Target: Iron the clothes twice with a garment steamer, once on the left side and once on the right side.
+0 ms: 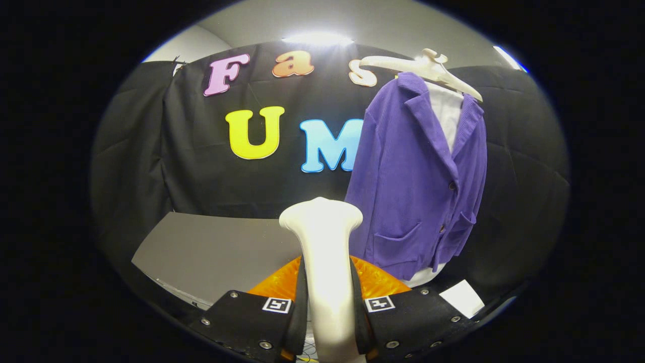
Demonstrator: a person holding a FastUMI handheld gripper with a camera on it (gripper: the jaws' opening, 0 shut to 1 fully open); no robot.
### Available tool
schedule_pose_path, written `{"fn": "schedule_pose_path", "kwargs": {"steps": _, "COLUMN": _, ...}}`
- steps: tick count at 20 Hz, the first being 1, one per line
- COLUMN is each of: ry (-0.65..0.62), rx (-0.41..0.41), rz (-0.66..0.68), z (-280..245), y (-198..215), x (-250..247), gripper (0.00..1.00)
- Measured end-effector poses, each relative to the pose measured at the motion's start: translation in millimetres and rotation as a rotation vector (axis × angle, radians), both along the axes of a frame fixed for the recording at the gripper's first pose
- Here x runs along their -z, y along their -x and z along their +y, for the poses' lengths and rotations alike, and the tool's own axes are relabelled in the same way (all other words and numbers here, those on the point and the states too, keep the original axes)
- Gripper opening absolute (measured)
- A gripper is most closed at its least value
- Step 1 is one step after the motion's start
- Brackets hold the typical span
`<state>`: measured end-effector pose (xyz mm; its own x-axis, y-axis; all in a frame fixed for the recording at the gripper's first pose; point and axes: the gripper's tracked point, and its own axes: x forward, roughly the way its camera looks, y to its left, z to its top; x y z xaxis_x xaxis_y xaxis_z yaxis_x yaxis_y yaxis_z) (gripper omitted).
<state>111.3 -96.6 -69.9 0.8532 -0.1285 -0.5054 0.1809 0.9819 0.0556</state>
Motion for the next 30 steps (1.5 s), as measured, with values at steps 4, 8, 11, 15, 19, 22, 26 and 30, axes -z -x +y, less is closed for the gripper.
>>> {"fn": "schedule_pose_path", "kwargs": {"steps": 4, "ry": 0.004, "rx": -0.017, "rz": -0.029, "z": -22, "y": 29, "x": -13, "gripper": 0.39}}
{"fn": "schedule_pose_path", "kwargs": {"steps": 8, "ry": -0.017, "rx": -0.023, "rz": -0.071, "z": -51, "y": 53, "x": -28, "gripper": 0.38}}
{"fn": "schedule_pose_path", "kwargs": {"steps": 11, "ry": -0.013, "rx": -0.003, "rz": -0.122, "z": -78, "y": 57, "x": -40, "gripper": 0.38}}
{"fn": "schedule_pose_path", "kwargs": {"steps": 15, "ry": 0.061, "rx": 0.028, "rz": -0.126, "z": -106, "y": 50, "x": -49, "gripper": 0.38}}
{"fn": "schedule_pose_path", "kwargs": {"steps": 19, "ry": 0.028, "rx": 0.081, "rz": -0.166, "z": -123, "y": 27, "x": -63, "gripper": 0.38}}
{"fn": "schedule_pose_path", "kwargs": {"steps": 22, "ry": 0.051, "rx": 0.143, "rz": -0.187, "z": -143, "y": 6, "x": -71, "gripper": 0.38}}
{"fn": "schedule_pose_path", "kwargs": {"steps": 26, "ry": 0.047, "rx": 0.223, "rz": -0.205, "z": -159, "y": -13, "x": -70, "gripper": 0.38}}
{"fn": "schedule_pose_path", "kwargs": {"steps": 30, "ry": 0.059, "rx": 0.264, "rz": -0.224, "z": -167, "y": -32, "x": -71, "gripper": 0.38}}
